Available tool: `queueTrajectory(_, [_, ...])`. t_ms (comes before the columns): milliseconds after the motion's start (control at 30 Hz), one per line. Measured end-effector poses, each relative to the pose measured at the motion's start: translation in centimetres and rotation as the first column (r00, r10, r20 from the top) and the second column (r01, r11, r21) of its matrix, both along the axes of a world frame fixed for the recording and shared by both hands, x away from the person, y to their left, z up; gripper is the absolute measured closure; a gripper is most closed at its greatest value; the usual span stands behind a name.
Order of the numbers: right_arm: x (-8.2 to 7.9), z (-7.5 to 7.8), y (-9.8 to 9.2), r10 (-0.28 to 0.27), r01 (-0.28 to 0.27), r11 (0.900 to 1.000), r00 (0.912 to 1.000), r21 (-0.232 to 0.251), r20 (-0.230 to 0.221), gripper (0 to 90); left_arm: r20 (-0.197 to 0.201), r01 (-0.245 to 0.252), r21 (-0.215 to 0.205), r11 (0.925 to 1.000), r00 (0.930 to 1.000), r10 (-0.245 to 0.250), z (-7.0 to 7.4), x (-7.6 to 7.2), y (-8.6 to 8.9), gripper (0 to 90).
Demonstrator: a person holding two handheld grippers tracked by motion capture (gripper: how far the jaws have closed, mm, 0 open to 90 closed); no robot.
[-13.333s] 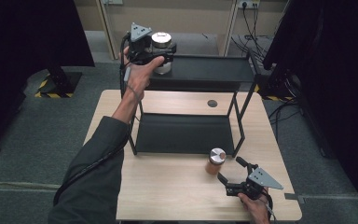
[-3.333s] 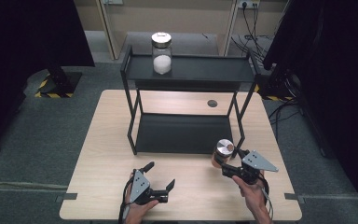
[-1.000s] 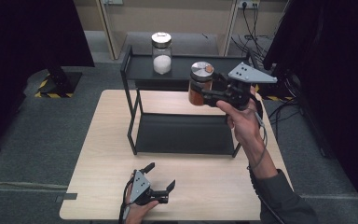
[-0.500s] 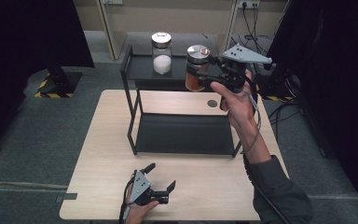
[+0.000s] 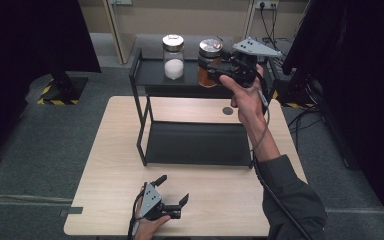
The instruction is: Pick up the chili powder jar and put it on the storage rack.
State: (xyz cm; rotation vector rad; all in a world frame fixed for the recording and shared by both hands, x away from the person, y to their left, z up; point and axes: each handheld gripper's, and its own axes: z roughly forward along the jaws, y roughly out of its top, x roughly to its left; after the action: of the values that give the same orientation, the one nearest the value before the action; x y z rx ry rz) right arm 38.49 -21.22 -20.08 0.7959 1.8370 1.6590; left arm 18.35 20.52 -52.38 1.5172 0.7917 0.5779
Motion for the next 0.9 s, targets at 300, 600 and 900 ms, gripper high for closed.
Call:
queueTrajectory(300, [1.2,-0.3,1.0,-0.048,0.048,0.999,0.9988,-0.004,0.002,31.6,0.0,0.004,0.001,1.0,1.0,-0.004,0.0,0.0,0.0,1.1])
queueTrajectory(600, [2.0,-0.9,1.5,-0.078,0.078,0.997,0.997,-0.003,-0.001,31.6,-0.001,0.007,0.0,1.0,1.0,-0.007,0.0,0.0,0.0,1.1])
queueTrajectory(900, [2.4,-1.4,1.9,-0.092,0.092,0.996,0.9957,-0.013,0.006,31.6,-0.002,0.012,-0.002,0.9999,0.9999,-0.012,0.0,0.0,0.0,1.1])
